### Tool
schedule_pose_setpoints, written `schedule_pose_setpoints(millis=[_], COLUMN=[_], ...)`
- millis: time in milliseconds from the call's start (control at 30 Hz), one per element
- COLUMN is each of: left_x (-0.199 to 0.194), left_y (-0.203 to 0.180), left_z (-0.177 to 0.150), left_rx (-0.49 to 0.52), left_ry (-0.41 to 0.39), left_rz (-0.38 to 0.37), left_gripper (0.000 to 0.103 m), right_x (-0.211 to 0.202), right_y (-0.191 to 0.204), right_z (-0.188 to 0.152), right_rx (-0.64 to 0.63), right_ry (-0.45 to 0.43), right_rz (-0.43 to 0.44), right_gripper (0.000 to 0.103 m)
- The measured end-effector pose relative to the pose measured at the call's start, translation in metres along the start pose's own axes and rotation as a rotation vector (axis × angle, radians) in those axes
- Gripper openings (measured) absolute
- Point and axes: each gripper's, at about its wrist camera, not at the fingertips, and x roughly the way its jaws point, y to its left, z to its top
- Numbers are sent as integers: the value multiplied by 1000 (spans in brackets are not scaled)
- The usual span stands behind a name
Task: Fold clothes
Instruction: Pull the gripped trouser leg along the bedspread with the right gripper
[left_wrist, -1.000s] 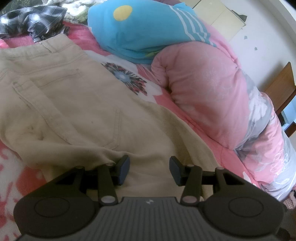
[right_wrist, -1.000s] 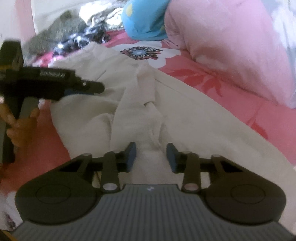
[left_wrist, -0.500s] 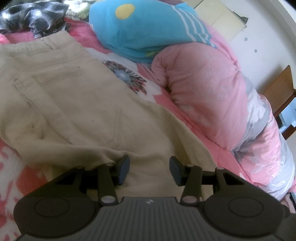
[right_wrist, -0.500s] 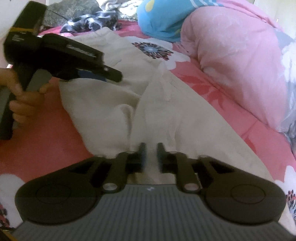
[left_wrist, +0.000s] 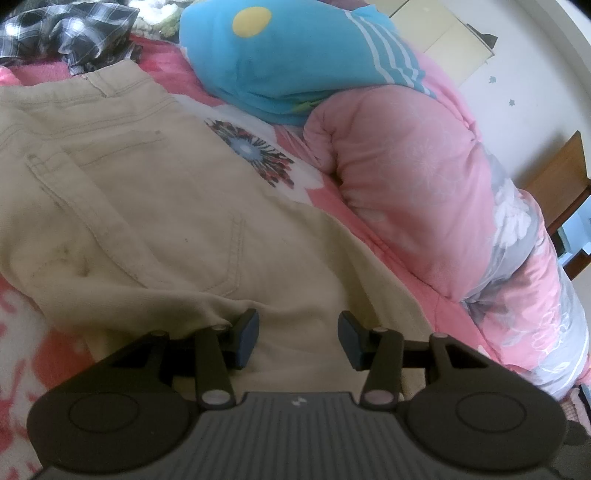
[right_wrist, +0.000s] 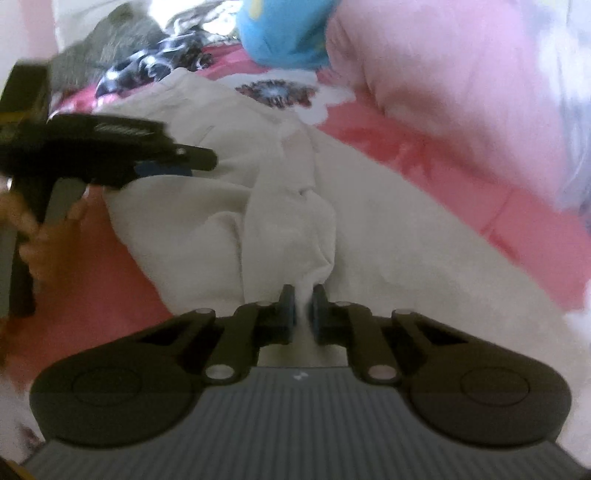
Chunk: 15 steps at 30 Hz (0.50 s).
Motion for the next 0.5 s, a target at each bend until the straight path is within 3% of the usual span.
schedule_pose_setpoints(millis=[300, 500], left_x=[0, 0], left_y=[2, 2], left_z=[1, 1], left_rx=[-8, -15], left_ry=[4, 6], left_rz=[-8, -14], left_gripper=[49, 49], right_x=[-24, -29], right_y=[35, 22], right_z=[-6, -3], right_rx=[-211, -201], right_ry=[-96, -99], right_rz=[-300, -364], right_gripper=[6, 6])
